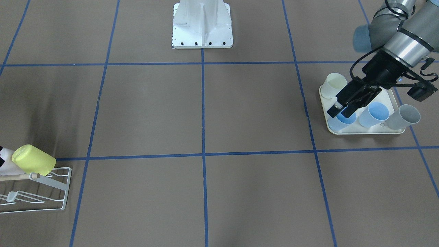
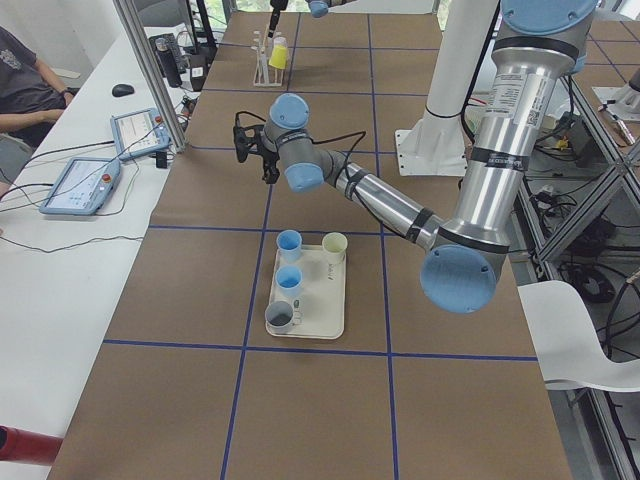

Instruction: Transfer IKEA cup to right arm and place on rack

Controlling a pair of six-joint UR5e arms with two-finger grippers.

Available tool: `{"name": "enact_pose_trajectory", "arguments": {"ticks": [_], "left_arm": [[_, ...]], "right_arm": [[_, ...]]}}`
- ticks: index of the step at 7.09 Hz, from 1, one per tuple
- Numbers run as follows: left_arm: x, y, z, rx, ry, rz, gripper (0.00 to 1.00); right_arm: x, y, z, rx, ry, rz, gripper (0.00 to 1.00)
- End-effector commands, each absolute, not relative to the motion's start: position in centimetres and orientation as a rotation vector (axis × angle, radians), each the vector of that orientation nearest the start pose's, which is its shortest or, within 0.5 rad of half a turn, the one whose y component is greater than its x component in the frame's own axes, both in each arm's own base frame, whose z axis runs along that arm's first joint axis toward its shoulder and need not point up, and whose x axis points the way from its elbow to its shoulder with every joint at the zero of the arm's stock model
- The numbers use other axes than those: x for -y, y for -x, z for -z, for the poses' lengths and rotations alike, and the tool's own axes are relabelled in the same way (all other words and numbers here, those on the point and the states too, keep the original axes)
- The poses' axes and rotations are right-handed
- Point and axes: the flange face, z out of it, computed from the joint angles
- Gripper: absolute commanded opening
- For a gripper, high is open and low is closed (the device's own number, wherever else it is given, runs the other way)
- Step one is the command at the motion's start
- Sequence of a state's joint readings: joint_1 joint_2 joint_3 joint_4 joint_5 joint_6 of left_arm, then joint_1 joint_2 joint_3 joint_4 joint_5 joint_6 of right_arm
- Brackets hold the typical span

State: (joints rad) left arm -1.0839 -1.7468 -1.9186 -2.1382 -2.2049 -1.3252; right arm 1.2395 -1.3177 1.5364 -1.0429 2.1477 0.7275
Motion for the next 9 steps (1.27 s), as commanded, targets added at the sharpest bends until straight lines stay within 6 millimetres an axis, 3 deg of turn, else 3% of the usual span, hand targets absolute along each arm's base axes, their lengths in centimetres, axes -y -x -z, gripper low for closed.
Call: {"name": "enact_pose_trajectory", "arguments": {"ticks": [1, 3, 4, 6, 9], "left_arm": [[45.2, -17.9, -38.8, -1.032, -0.119, 0.306, 1.00], [40.4, -22.8, -43.6, -0.955, 0.015, 0.221, 1.00], [38.6, -24.5, -45.4, -0.900, 0.010, 0.197, 1.00], [37.8, -24.1, -46.9, -0.875, 0.029, 0.201, 1.00], [36.8, -23.2, -48.9, -0.850, 0.041, 0.189, 1.00]], "right_arm": [[61.1, 12.8, -47.7, 0.852, -0.347, -0.152, 0.98], [61.1, 12.8, -47.6, 0.854, -0.351, -0.150, 0.98], [60.8, 13.0, -46.1, 0.863, -0.364, -0.142, 0.98], [60.4, 13.1, -45.2, 0.894, -0.359, -0.128, 0.99], [57.4, 13.6, -42.9, 0.950, -0.338, -0.187, 0.99]]}}
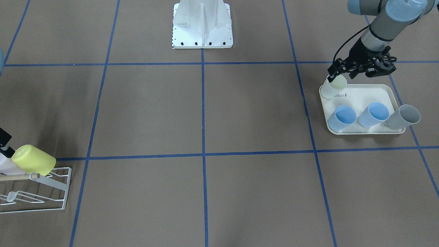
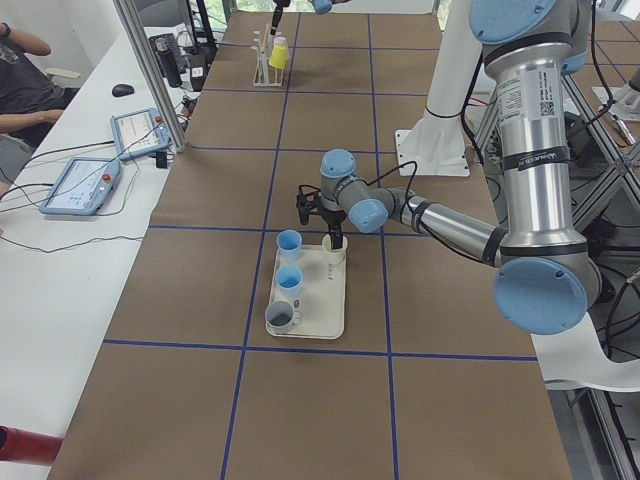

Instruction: Transfer IKEA cup to right arm and place on rack

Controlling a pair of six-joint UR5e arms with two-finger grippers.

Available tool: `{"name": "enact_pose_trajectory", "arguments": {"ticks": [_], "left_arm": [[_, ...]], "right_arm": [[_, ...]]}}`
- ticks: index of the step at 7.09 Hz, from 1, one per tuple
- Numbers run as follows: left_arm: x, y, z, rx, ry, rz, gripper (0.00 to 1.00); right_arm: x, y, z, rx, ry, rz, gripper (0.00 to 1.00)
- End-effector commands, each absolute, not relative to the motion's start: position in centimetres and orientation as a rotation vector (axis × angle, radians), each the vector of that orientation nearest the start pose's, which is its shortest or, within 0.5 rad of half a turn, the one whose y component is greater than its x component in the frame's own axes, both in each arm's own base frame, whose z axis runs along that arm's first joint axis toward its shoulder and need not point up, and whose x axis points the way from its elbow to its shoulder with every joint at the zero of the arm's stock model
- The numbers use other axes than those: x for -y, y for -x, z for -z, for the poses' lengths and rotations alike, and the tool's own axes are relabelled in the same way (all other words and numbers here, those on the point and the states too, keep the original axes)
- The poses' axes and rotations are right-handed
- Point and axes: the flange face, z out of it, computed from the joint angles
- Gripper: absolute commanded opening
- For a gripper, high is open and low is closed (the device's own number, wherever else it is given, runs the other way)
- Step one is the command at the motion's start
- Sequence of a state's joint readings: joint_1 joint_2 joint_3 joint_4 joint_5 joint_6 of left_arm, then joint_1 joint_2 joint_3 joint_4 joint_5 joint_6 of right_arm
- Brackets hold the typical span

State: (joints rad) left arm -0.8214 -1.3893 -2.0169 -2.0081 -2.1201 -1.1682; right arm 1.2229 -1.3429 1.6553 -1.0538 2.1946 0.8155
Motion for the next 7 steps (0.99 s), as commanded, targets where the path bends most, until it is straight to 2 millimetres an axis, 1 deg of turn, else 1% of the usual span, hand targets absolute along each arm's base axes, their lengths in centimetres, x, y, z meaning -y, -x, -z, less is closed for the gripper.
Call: {"name": "enact_pose_trajectory", "arguments": {"ticks": [1, 2, 3, 4, 6, 7], "left_arm": [[37.0, -23.5, -50.5, -0.832, 0.058, 0.192, 1.00], [37.0, -23.6, -51.0, -0.829, 0.063, 0.193, 0.99], [37.3, -23.9, -51.8, -0.818, 0.072, 0.196, 0.88], [37.7, -24.5, -52.5, -0.810, 0.081, 0.200, 0.70], [37.7, -24.7, -52.1, -0.820, 0.088, 0.195, 0.00], [37.5, -24.8, -51.9, -0.837, 0.112, 0.182, 0.00]], "right_arm": [[56.8, 13.7, -42.7, 0.954, -0.338, -0.182, 0.99], [56.7, 14.1, -42.7, 0.955, -0.334, -0.179, 0.99], [56.6, 14.2, -42.7, 0.956, -0.333, -0.178, 0.99], [56.5, 14.2, -42.9, 0.954, -0.331, -0.179, 0.99], [56.4, 14.3, -42.8, 0.956, -0.331, -0.176, 0.99], [56.4, 14.3, -42.9, 0.955, -0.330, -0.179, 0.99]]}}
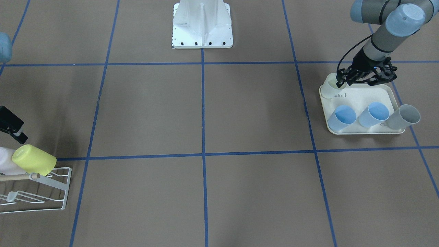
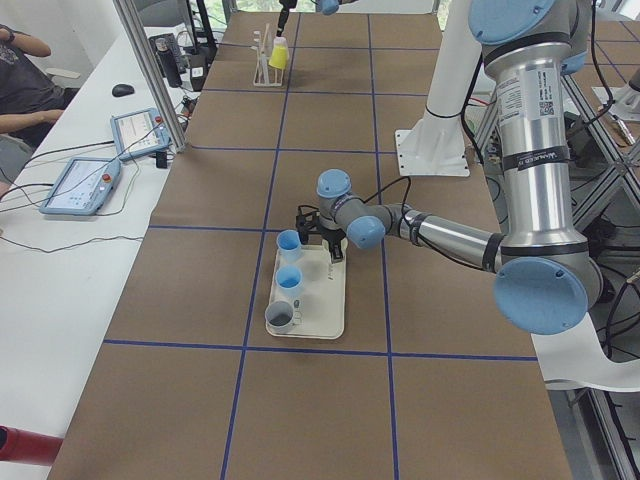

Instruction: Transfer IKEA cup to right arm and place on rack

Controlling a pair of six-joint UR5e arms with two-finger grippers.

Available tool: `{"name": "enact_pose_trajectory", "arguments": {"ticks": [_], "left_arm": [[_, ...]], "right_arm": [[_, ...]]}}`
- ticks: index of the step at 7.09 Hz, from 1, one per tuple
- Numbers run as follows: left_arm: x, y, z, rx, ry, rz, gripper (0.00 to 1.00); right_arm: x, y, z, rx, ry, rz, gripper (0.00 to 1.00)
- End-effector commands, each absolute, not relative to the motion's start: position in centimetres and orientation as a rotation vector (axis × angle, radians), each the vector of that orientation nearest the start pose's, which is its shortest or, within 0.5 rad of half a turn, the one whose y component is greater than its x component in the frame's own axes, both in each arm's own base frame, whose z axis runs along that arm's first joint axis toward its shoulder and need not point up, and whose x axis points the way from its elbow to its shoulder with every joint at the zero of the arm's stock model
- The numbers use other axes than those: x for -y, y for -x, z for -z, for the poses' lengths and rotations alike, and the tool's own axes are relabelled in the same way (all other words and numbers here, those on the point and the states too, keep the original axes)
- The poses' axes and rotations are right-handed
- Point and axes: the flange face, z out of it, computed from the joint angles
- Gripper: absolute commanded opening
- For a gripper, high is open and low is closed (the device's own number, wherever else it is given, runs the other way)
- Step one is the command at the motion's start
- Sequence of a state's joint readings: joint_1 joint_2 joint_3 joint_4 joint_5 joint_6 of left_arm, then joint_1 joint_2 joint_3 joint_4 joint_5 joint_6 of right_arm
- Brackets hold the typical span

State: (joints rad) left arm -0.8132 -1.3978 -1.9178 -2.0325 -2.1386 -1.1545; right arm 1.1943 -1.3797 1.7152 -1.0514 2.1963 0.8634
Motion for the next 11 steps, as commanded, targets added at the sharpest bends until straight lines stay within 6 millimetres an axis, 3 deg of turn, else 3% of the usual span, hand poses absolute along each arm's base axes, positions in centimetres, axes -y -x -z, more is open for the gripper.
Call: {"name": "enact_pose_trajectory", "arguments": {"ticks": [1, 2, 3, 5, 6, 7, 9, 11], "left_arm": [[37.3, -24.5, -51.6, -0.851, 0.125, 0.176, 0.00], [36.5, -23.6, -49.9, -0.914, 0.180, 0.148, 0.00], [37.3, -19.3, -47.9, -0.972, 0.159, 0.208, 0.00], [38.0, -18.2, -43.6, -1.067, 0.158, 0.205, 0.00], [39.2, -19.2, -41.4, -1.097, 0.167, 0.246, 0.00], [40.9, -20.4, -38.0, -1.142, 0.173, 0.296, 0.00], [43.7, -22.7, -32.0, -1.243, 0.157, 0.321, 0.00], [45.1, -24.1, -30.0, -1.404, 0.166, 0.364, 0.00]], "right_arm": [[56.4, 14.6, -42.8, 0.958, -0.323, -0.186, 0.99], [56.4, 14.7, -42.8, 0.957, -0.323, -0.186, 0.99], [56.4, 15.1, -42.4, 0.968, -0.317, -0.203, 0.99], [55.7, 18.6, -39.7, 1.021, -0.269, -0.265, 0.99], [54.5, 20.8, -37.5, 1.058, -0.263, -0.277, 0.99], [52.9, 23.3, -35.7, 1.106, -0.270, -0.296, 0.99], [48.8, 27.6, -32.2, 1.345, -0.242, -0.298, 0.99], [45.1, 30.2, -29.2, 1.594, -0.164, -0.296, 0.99]]}}
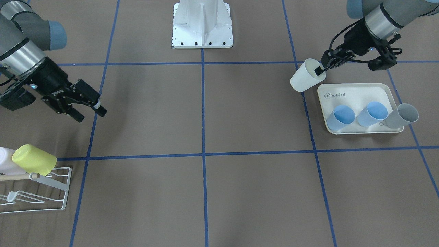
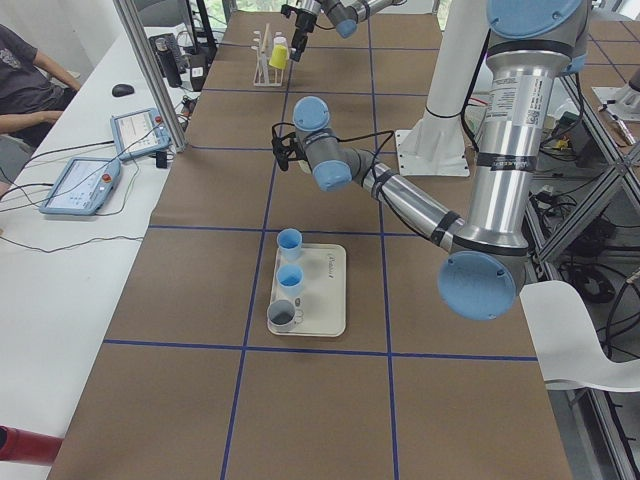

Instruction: Transfer IKEA cup to right arm and place on rack

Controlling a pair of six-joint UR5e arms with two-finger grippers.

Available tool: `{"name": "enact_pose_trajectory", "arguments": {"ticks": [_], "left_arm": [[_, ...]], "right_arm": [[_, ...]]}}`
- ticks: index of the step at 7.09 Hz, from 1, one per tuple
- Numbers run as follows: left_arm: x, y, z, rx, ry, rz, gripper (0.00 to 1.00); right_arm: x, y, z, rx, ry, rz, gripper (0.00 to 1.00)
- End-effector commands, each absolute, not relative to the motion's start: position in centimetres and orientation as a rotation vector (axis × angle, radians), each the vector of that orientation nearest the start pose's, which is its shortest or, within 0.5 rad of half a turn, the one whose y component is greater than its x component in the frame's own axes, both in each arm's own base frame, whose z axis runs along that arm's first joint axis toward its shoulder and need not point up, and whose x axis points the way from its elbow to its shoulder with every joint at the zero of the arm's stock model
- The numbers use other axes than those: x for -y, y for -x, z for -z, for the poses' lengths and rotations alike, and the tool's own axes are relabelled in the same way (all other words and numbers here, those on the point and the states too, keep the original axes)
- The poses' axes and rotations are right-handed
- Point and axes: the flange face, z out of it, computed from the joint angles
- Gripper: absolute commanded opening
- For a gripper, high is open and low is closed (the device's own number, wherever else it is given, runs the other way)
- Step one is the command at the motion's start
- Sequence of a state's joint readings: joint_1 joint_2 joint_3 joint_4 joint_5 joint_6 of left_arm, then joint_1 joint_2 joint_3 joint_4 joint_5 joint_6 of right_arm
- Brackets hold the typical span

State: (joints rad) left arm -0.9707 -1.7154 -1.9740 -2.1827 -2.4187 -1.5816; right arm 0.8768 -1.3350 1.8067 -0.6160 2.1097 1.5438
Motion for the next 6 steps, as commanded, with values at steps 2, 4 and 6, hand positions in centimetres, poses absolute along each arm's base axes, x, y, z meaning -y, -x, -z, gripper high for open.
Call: {"name": "enact_pose_trajectory", "arguments": {"ticks": [2, 4, 6], "left_arm": [[46.7, -25.2, -28.3, -1.640, 0.182, 0.455, 0.00], [44.2, -29.1, -27.1, -1.887, 0.225, 0.536, 0.00], [42.4, -31.6, -25.8, -2.080, 0.398, 0.590, 0.00]], "right_arm": [[43.7, 31.0, -27.0, 1.707, -0.142, -0.261, 0.99], [42.9, 32.1, -22.5, 1.855, -0.083, -0.309, 0.99], [41.1, 32.5, -21.3, 1.983, -0.060, -0.273, 0.98]]}}
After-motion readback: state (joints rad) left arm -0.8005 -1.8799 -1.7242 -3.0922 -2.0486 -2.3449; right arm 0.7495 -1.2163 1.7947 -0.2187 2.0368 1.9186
